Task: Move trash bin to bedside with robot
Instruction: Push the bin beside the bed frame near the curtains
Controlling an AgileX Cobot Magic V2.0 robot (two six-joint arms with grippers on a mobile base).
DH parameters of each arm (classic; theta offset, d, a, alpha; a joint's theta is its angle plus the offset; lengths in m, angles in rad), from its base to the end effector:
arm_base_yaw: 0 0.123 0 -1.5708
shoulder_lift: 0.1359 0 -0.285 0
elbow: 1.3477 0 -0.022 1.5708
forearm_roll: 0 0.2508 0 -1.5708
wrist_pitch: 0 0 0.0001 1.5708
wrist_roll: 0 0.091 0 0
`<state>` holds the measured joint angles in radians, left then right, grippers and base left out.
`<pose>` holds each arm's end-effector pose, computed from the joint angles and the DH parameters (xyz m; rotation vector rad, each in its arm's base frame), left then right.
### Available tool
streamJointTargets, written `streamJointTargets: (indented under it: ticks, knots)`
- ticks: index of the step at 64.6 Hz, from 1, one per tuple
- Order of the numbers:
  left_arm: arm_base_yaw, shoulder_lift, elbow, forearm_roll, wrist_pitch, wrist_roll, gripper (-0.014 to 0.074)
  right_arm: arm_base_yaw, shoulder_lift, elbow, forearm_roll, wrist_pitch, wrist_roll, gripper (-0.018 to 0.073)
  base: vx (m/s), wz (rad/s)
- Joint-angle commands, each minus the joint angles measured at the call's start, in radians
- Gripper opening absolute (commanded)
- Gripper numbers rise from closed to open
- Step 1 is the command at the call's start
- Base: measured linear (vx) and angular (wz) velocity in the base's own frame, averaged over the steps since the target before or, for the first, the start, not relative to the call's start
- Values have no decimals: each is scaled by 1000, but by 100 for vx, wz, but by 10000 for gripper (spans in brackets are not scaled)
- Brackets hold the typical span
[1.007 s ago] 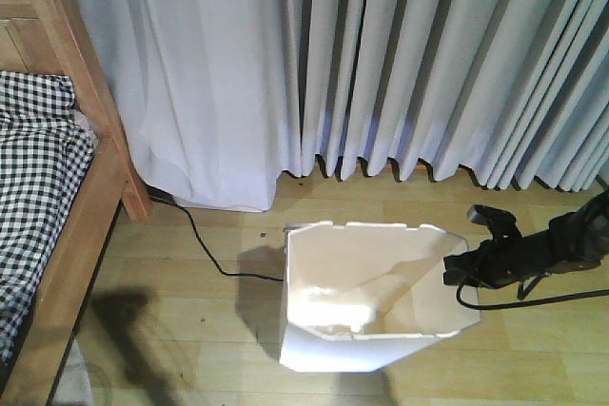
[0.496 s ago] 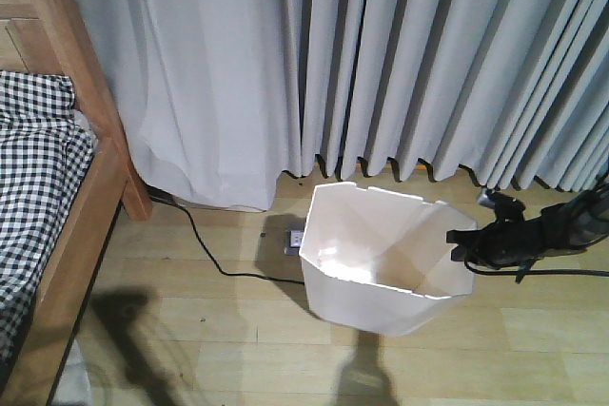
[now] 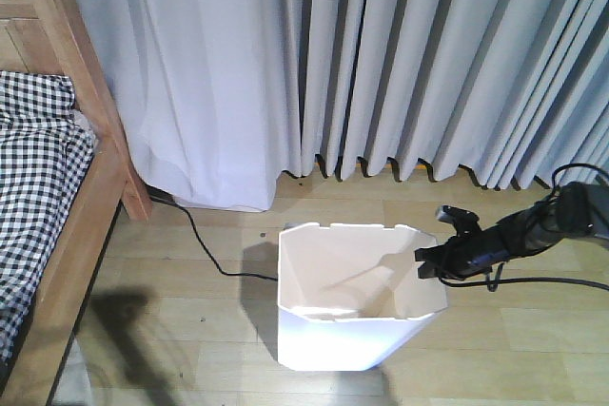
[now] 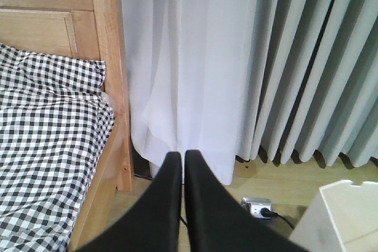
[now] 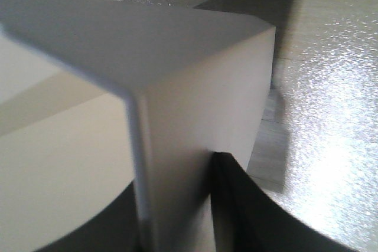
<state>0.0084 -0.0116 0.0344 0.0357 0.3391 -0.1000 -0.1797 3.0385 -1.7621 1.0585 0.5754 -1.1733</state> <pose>0.0536 0.0015 0.1717 -0.0772 1.8438 -0.0295 0.4057 -0.0298 -0.1908 -0.0463 2.8972 0.6984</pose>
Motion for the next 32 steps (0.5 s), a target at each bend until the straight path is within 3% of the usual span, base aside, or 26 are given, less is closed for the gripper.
streamJointTargets:
  ticks: [1,32]
  knots:
    - [-1,18,3,-2,-73,-4,-6,7,-65,-63,65,135,46,0,0,0]
    - [-1,18,3,-2,-73,-4,-6,32,9,-176,-39,96,119,65,0,0]
